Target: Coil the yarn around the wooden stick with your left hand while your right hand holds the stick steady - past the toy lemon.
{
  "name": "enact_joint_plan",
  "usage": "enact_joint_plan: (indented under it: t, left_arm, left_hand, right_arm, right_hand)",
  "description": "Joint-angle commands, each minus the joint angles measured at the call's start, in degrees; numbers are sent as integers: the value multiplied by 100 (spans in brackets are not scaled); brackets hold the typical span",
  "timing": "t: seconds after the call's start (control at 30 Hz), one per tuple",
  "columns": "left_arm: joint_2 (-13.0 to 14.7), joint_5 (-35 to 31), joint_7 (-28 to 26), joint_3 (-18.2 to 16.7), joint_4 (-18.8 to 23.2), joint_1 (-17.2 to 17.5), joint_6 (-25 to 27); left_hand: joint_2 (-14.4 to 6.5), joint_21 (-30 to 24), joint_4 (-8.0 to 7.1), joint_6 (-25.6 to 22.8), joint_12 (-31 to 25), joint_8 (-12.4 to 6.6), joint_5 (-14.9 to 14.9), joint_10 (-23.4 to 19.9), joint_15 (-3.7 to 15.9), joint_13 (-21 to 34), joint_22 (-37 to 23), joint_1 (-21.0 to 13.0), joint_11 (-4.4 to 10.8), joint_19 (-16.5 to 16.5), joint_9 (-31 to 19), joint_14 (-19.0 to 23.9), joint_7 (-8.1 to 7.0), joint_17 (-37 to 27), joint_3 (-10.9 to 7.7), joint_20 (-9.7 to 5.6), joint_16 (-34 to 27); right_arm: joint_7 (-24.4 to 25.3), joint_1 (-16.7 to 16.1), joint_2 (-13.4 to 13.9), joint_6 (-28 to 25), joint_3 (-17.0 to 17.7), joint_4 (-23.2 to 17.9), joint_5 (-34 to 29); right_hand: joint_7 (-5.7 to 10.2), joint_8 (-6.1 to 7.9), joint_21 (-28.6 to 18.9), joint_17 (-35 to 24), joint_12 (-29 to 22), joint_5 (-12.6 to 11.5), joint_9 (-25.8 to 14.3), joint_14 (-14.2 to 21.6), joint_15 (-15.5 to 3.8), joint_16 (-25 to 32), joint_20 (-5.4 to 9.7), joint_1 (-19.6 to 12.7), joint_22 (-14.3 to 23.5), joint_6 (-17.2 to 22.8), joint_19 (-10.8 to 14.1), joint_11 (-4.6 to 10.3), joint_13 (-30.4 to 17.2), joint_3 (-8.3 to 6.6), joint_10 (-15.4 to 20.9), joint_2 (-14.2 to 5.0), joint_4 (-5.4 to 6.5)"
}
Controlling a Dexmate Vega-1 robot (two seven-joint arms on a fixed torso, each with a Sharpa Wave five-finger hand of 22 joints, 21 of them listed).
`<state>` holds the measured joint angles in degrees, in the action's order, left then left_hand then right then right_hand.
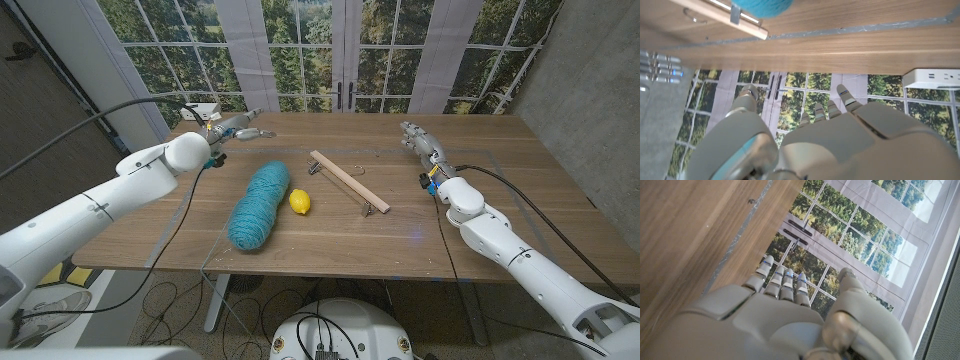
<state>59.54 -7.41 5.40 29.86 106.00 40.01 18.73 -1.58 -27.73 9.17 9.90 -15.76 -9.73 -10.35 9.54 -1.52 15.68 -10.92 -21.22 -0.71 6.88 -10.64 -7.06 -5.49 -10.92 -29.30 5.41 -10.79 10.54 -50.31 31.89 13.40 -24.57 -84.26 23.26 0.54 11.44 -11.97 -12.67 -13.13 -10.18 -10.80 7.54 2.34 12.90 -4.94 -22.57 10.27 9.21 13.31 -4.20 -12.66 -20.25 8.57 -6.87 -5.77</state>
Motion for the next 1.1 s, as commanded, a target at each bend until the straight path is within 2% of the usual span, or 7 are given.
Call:
enact_joint_plan:
  t: [0.03,0.23,0.33,0.4,0.47,0.77,1.1]
  left_arm:
    - [521,-1690,916,520,750,-516,681]
    - [504,-2055,1527,600,722,-737,357]
    - [465,-2675,2230,837,846,-1011,388]
    - [464,-2948,2328,859,896,-1040,227]
    - [444,-3042,2485,806,951,-1060,115]
    - [269,-3954,3032,792,1036,-1165,-406]
    - [-39,-4811,4002,992,987,-1559,-1452]
  left_hand:
    - [119,54,51,1007,24,5,21,207,20,6,-9,-72,81,60,-1,-120,-109,10,36,-24,4]
    - [394,67,79,1176,92,-74,-38,292,105,-27,-2,-200,368,-55,-7,-193,92,23,156,-43,2]
    - [530,94,96,1260,136,-79,-92,376,119,-38,5,-281,395,-53,-11,-269,76,29,213,-34,19]
    - [889,178,105,1583,216,-72,-285,547,94,-63,15,-560,369,-35,-24,-387,1,36,377,-40,18]
    - [1033,212,98,1748,239,-70,-399,607,39,-73,14,-720,293,-45,-30,-450,-40,36,463,-14,18]
    - [1232,267,94,1810,250,-134,-633,652,-77,-85,20,-937,170,-82,-42,-557,42,39,663,47,27]
    - [1258,545,54,1716,221,-213,-961,618,35,-94,30,-1094,241,372,-81,-633,44,48,1001,-37,9]
  right_arm:
    - [357,-83,-180,31,-74,-150,-253]
    - [557,-141,-266,54,-107,-234,-406]
    - [671,-194,-298,23,-111,-322,-465]
    - [744,-226,-314,1,-113,-371,-508]
    - [813,-251,-341,-11,-112,-405,-541]
    - [1016,-315,-439,-44,-128,-503,-668]
    - [1159,-329,-521,-73,-143,-518,-769]
  right_hand:
    - [19,1,-5,-23,-10,-7,-20,3,-20,32,-45,-23,29,26,9,-19,-27,-7,45,-21,-20]
    - [21,-1,-11,-33,-13,-5,-20,14,-27,41,-33,-12,30,27,19,-17,-28,0,55,-24,-19]
    - [16,-1,-14,-37,-13,-4,-20,20,-31,45,-30,-7,31,28,28,-17,-28,3,54,-26,-20]
    - [14,-2,-16,-39,-13,-3,-20,23,-27,47,-30,-5,31,28,31,-14,-29,4,56,-27,-20]
    - [17,-1,-16,-42,-13,-3,-20,26,-25,50,-34,-1,31,31,30,-15,-29,7,55,-29,-19]
    - [17,-1,-21,-62,-15,3,-20,58,-31,72,-31,36,33,39,41,-17,-30,22,65,-44,0]
    - [18,1,-27,-80,-25,8,-19,69,-31,85,-28,80,35,52,54,-4,-30,43,97,-51,21]
